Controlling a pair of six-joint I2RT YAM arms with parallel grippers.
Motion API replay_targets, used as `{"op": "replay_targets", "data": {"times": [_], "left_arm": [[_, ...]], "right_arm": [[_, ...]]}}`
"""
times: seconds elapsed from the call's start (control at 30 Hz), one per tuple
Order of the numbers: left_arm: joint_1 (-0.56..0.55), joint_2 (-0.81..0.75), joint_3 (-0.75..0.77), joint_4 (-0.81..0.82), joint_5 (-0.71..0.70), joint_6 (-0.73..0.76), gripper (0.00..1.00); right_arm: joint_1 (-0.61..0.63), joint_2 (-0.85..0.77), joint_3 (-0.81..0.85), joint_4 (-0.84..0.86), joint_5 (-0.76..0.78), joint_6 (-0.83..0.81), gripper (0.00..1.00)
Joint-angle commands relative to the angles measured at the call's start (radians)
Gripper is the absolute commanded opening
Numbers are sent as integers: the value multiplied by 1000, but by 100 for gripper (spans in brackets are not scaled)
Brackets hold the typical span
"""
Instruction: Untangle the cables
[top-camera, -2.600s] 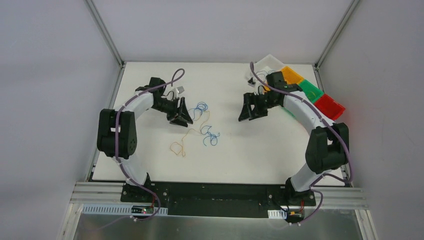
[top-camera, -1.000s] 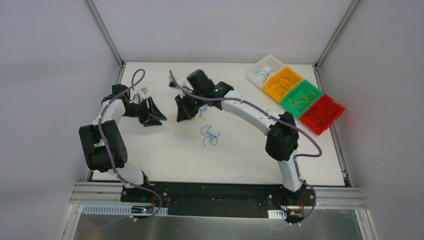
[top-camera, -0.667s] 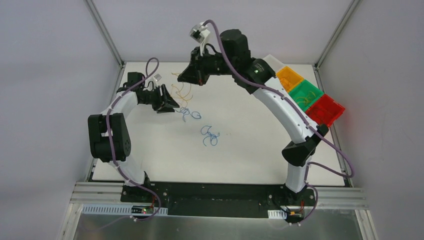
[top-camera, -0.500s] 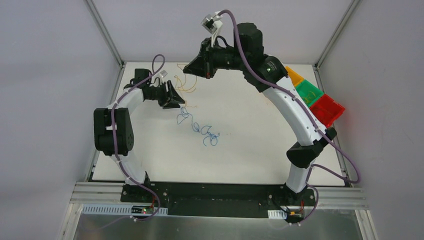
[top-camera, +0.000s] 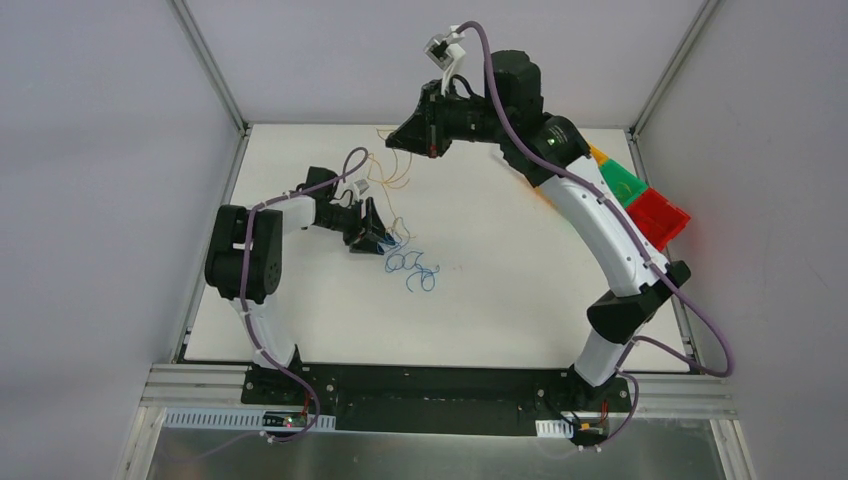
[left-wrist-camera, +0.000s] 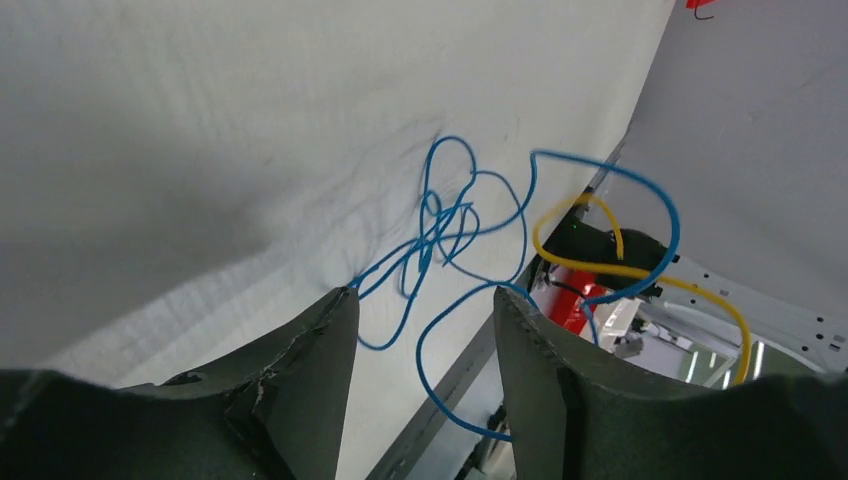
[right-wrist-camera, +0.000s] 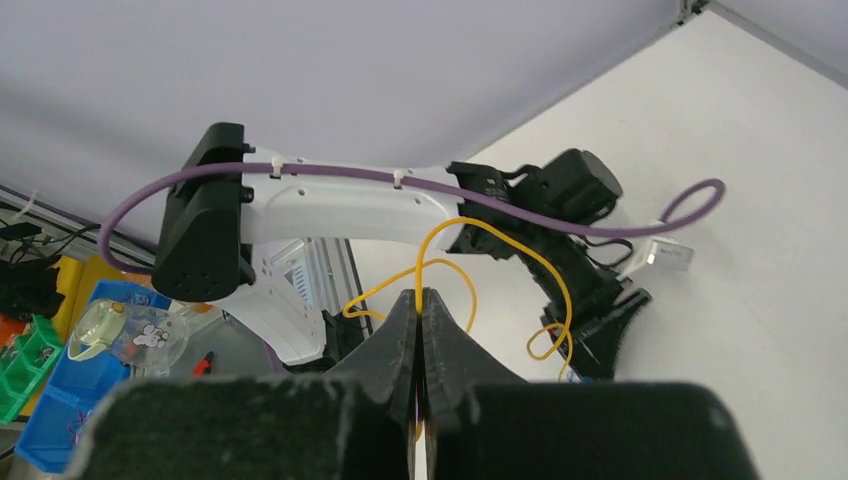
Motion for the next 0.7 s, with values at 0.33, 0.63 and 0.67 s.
{"op": "replay_targets", "data": {"times": [0.33, 0.63, 0.67], "left_arm": [[202, -309, -181, 29, 190, 187, 73], [63, -234, -171, 371, 157, 36, 73], [42, -223, -166, 383, 158, 40, 73]], "right_arm": [[-27, -145, -205, 116, 5, 50, 0], [-31, -122, -169, 125, 9, 99, 0], [-31, -119, -162, 125, 10, 100, 0]]}}
